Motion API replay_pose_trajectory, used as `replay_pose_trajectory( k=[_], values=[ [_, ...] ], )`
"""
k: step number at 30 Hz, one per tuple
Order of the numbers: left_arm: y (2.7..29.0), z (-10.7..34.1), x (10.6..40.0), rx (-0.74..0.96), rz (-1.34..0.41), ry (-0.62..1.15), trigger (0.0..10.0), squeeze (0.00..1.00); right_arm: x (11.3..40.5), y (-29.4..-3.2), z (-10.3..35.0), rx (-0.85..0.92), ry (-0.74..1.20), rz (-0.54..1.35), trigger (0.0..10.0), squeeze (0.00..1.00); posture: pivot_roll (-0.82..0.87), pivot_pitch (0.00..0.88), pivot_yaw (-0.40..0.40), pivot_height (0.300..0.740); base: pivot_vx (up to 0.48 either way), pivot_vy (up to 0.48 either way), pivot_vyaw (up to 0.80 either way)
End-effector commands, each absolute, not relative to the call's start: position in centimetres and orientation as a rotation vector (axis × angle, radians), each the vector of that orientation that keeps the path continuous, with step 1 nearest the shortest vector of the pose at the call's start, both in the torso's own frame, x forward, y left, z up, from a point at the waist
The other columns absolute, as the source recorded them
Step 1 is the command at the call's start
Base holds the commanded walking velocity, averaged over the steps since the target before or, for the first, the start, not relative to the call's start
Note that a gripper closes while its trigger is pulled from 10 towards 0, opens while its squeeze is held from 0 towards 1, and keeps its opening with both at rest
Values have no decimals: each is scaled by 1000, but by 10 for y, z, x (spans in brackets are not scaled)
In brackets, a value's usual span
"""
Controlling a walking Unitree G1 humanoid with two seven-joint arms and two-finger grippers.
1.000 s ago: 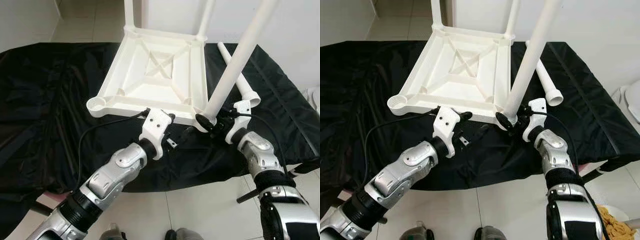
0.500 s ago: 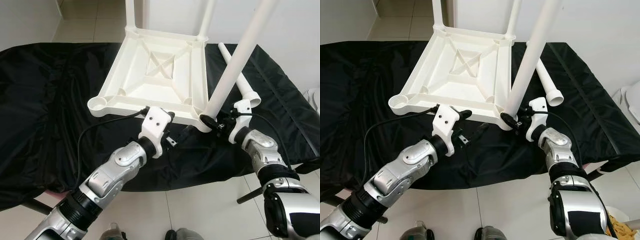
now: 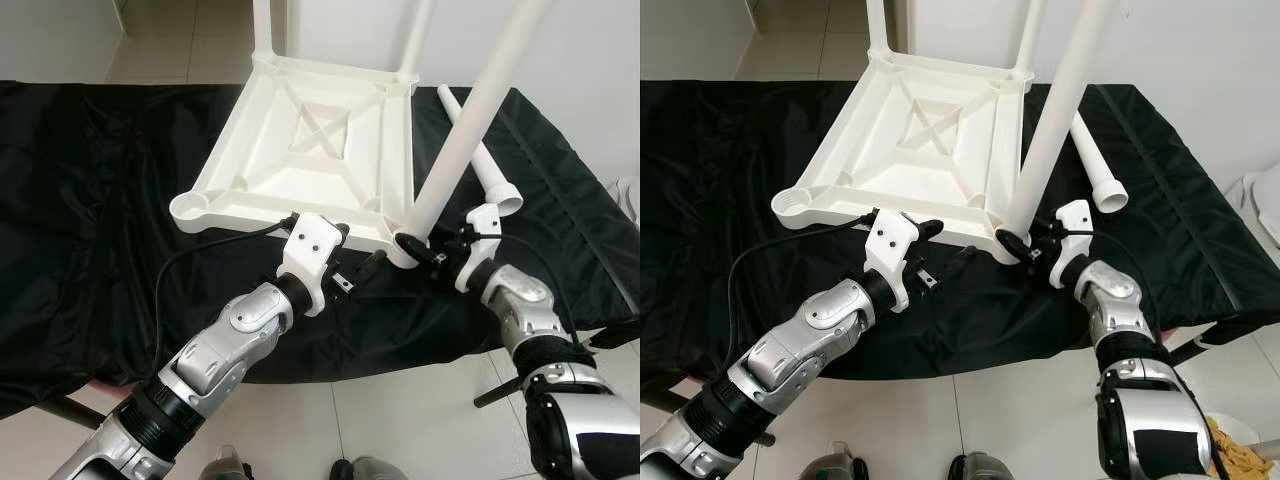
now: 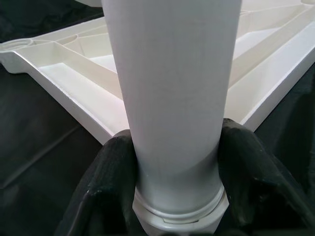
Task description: Building children table
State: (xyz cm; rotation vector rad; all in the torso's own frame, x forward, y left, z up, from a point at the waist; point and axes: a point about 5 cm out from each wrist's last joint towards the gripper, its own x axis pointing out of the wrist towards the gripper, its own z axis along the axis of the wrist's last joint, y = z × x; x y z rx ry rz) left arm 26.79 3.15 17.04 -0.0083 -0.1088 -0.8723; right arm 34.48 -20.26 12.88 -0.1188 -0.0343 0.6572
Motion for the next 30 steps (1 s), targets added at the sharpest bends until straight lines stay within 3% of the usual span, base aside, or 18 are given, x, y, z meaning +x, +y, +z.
replay_pose_trajectory(
  k=[1, 7, 13, 24, 30],
  values=[
    [23, 168, 255, 8, -1140, -106, 10000, 0, 340, -194, 120, -90, -10, 672, 10000, 0, 7, 52, -29, 740, 0, 0, 0],
    [22, 167, 254, 6, -1145, -105, 10000, 0, 337, -181, 120, -33, -53, 622, 10000, 0, 5, 52, -32, 740, 0, 0, 0],
    [21, 167, 252, 5, -1152, -101, 10000, 0, 338, -167, 120, 77, -59, 450, 10000, 0, 4, 48, -33, 740, 0, 0, 0],
    [21, 165, 251, 4, -1155, -95, 10000, 0, 337, -158, 121, 155, -52, 292, 10000, 0, 10, 47, -40, 740, 0, 0, 0],
    [20, 165, 250, 2, -1155, -94, 10000, 0, 330, -137, 119, 193, -37, 60, 10000, 0, 14, 44, -43, 740, 0, 0, 0]
  ],
)
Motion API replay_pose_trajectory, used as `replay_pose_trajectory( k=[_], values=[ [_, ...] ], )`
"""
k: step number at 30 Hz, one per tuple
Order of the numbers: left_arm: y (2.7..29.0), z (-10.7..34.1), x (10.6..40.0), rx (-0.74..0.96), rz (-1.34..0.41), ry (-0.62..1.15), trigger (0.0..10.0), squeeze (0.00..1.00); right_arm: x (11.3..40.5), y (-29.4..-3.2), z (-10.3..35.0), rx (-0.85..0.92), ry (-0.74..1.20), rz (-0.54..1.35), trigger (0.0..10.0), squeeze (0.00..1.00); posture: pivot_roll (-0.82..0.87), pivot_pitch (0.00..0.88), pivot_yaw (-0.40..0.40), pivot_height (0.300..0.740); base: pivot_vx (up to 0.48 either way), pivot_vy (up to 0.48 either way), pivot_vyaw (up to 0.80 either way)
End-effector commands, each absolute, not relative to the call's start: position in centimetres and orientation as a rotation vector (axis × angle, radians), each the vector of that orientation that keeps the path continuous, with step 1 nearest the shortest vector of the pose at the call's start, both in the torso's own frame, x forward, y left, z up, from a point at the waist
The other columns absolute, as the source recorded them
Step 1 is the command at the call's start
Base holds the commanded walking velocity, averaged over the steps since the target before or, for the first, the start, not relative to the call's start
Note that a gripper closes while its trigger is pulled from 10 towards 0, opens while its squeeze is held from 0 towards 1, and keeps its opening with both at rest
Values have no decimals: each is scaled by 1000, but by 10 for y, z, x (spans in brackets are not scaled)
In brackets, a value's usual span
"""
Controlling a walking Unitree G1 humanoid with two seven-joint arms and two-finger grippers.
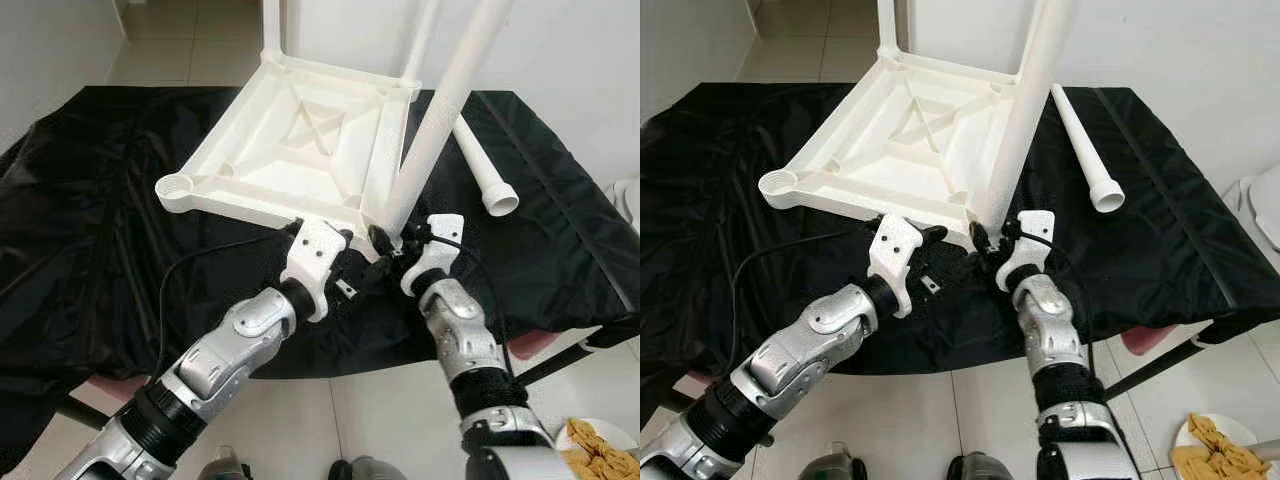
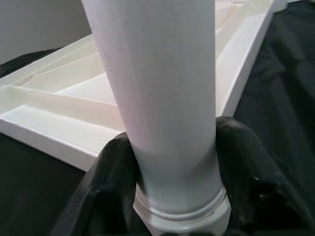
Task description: Building children table
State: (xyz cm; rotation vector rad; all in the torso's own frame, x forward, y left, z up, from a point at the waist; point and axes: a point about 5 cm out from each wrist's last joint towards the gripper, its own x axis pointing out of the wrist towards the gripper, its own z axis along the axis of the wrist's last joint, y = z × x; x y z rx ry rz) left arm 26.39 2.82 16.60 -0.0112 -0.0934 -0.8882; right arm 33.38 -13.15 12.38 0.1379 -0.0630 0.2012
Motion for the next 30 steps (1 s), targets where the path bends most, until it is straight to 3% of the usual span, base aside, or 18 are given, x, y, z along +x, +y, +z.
replay_pose_trajectory(
  k=[1, 11, 30],
  values=[
    [20, 165, 250, 2, -1155, -94, 10000, 0, 330, -137, 119, 193, -37, 60, 10000, 0, 14, 44, -43, 740, 0, 0, 0],
    [19, 164, 249, 1, -1161, -93, 10000, 0, 320, -126, 118, 149, 12, -246, 10000, 0, 14, 44, -44, 740, 0, 0, 0],
    [18, 164, 248, -5, -1158, -95, 10000, 0, 316, -108, 114, 85, 88, -253, 10000, 0, 10, 47, -50, 740, 0, 0, 0]
  ],
)
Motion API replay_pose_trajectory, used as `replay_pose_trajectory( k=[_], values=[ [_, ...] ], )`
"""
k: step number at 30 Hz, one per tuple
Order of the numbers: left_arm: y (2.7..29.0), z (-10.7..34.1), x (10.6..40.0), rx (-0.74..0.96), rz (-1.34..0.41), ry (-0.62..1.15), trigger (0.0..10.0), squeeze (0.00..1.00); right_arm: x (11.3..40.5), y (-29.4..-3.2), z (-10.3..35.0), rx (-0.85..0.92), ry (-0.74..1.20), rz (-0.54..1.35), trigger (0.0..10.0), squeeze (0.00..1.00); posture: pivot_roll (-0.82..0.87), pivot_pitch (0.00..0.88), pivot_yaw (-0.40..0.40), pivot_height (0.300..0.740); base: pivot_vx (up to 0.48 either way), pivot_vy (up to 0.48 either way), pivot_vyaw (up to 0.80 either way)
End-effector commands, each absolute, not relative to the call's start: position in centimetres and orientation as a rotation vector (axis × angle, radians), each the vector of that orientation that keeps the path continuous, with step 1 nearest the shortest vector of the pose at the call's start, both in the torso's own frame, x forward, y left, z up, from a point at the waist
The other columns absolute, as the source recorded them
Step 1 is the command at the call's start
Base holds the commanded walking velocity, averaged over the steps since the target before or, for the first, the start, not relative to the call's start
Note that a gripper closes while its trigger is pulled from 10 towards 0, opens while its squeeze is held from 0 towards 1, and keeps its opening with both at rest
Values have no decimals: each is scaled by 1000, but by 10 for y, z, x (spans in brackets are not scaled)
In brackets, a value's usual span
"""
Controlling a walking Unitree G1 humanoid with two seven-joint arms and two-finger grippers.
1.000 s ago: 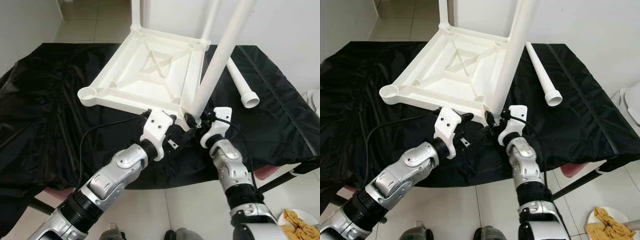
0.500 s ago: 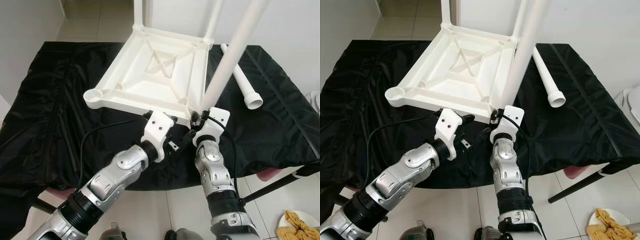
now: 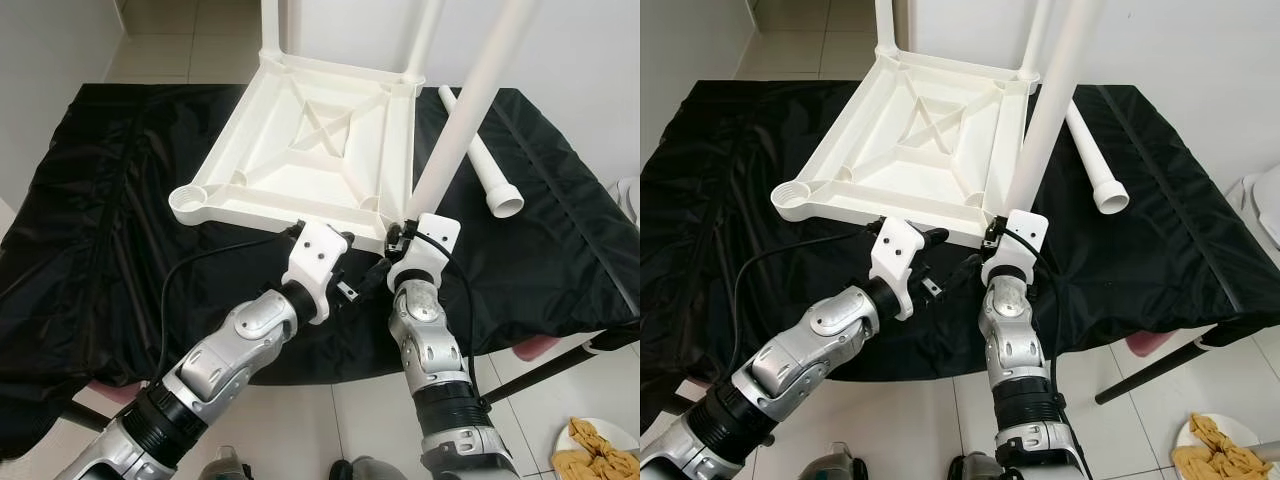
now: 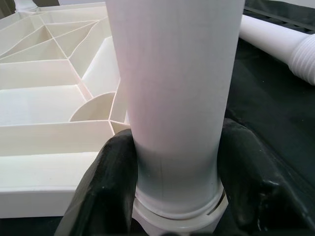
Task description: Building children table
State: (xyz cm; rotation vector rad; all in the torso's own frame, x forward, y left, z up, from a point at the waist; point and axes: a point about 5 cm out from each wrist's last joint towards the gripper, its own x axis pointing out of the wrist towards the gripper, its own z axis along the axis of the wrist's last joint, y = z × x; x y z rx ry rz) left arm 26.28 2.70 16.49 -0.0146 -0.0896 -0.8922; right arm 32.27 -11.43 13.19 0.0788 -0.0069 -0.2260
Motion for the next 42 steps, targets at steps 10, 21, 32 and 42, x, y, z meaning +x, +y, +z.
replay_pose_trajectory(
  k=[10, 21, 32, 42],
  values=[
    [19, 164, 249, -4, -1150, -98, 10000, 0, 316, -111, 119, 140, 44, -151, 10000, 1000, 11, 49, -54, 740, 0, 0, 0],
    [20, 166, 253, -4, -1138, -106, 10000, 0, 332, -138, 129, 48, -31, 116, 10000, 0, 0, 58, -47, 740, 0, 0, 0],
    [21, 168, 256, 2, -1132, -114, 10000, 0, 354, -169, 146, -69, -84, 342, 10000, 0, 4, 50, -44, 740, 0, 0, 0],
    [23, 170, 258, 9, -1126, -119, 10000, 0, 358, -168, 141, -162, -38, 597, 10000, 0, 14, 44, -37, 740, 0, 0, 0]
  ],
)
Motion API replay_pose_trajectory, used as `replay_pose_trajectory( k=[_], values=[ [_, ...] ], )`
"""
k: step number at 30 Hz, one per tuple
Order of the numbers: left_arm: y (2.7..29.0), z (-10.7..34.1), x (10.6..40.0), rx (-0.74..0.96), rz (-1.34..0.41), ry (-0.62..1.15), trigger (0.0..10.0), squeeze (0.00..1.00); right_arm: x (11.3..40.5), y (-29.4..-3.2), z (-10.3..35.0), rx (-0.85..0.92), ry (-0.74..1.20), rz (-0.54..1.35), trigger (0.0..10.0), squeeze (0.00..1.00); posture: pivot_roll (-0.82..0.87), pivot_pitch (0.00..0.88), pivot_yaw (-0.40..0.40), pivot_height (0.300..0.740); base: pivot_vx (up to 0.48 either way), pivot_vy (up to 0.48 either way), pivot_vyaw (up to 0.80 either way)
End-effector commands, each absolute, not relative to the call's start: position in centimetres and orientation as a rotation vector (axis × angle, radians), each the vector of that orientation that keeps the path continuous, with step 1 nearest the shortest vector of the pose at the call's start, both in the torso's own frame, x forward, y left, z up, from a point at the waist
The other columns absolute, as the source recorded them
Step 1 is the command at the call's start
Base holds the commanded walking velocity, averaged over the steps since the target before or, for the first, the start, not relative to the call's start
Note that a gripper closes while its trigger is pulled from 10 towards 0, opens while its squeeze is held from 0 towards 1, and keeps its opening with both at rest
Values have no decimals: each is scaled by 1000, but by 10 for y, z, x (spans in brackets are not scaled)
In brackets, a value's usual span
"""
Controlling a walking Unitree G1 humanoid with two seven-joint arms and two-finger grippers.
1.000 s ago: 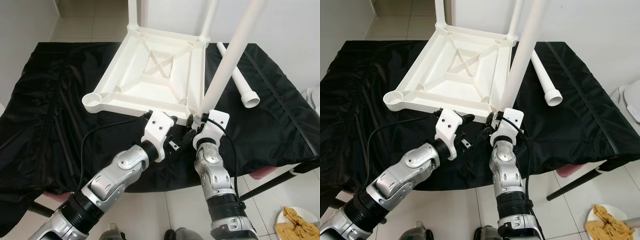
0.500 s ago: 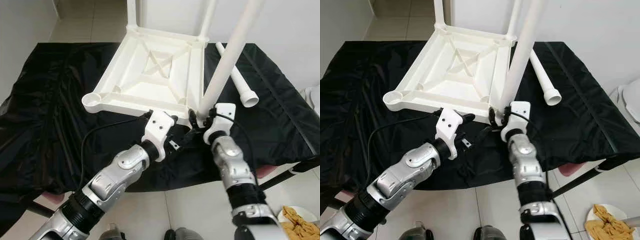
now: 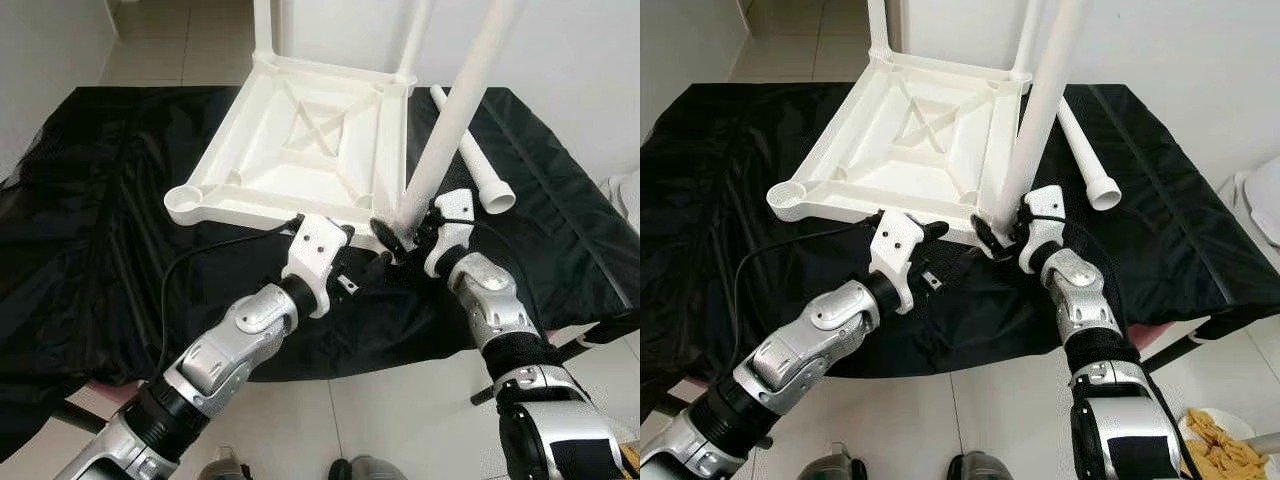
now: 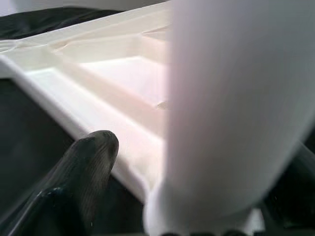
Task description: Building children table
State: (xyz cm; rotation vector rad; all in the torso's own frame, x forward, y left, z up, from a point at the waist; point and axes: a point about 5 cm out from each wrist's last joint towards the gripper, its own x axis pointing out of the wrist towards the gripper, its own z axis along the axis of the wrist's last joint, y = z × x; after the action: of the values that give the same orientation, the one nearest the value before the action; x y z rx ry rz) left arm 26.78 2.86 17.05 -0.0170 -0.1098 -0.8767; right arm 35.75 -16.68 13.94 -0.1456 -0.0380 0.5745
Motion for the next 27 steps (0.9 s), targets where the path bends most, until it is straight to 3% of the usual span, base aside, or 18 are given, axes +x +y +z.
replay_pose_trajectory(
  k=[1, 5, 6, 7, 8, 9, 10, 21, 22, 23, 27],
  values=[
    [23, 170, 258, 9, -1126, -119, 10000, 0, 358, -168, 141, -162, -38, 597, 10000, 0, 14, 44, -37, 740, 0, 0, 0],
    [23, 170, 259, 11, -1125, -120, 10000, 0, 361, -171, 138, -205, -15, 634, 10000, 0, 16, 42, -37, 740, 0, 0, 0],
    [23, 170, 259, 12, -1125, -121, 10000, 0, 362, -174, 138, -234, -11, 624, 8078, 0, 16, 42, -37, 740, 0, 0, 0],
    [23, 170, 259, 12, -1125, -121, 10000, 0, 362, -174, 138, -234, -11, 624, 8078, 0, 16, 42, -37, 740, 0, 0, 0],
    [23, 170, 259, 13, -1125, -121, 10000, 0, 363, -177, 138, -243, -6, 616, 3255, 0, 16, 40, -34, 740, 0, 0, 0],
    [23, 170, 259, 13, -1125, -121, 10000, 0, 363, -177, 138, -243, -6, 616, 3255, 0, 16, 40, -34, 740, 0, 0, 0],
    [23, 170, 259, 14, -1125, -121, 10000, 0, 364, -180, 138, -249, -5, 606, 0, 0, 17, 40, -33, 740, 0, 0, 0],
    [24, 171, 259, 14, -1128, -120, 10000, 0, 362, -189, 135, -246, -8, 602, 0, 0, 14, 43, -31, 740, 0, 0, 0],
    [23, 170, 259, 14, -1129, -119, 10000, 0, 361, -190, 133, -239, -5, 599, 2078, 0, 14, 43, -31, 740, 0, 0, 0],
    [23, 170, 259, 13, -1130, -119, 10000, 0, 361, -191, 131, -212, 5, 574, 10000, 0, 10, 47, -29, 740, 0, 0, 0],
    [23, 170, 258, 11, -1132, -118, 10000, 0, 360, -192, 130, -155, 8, 546, 10000, 0, 8, 51, -28, 740, 0, 0, 0]
  ],
)
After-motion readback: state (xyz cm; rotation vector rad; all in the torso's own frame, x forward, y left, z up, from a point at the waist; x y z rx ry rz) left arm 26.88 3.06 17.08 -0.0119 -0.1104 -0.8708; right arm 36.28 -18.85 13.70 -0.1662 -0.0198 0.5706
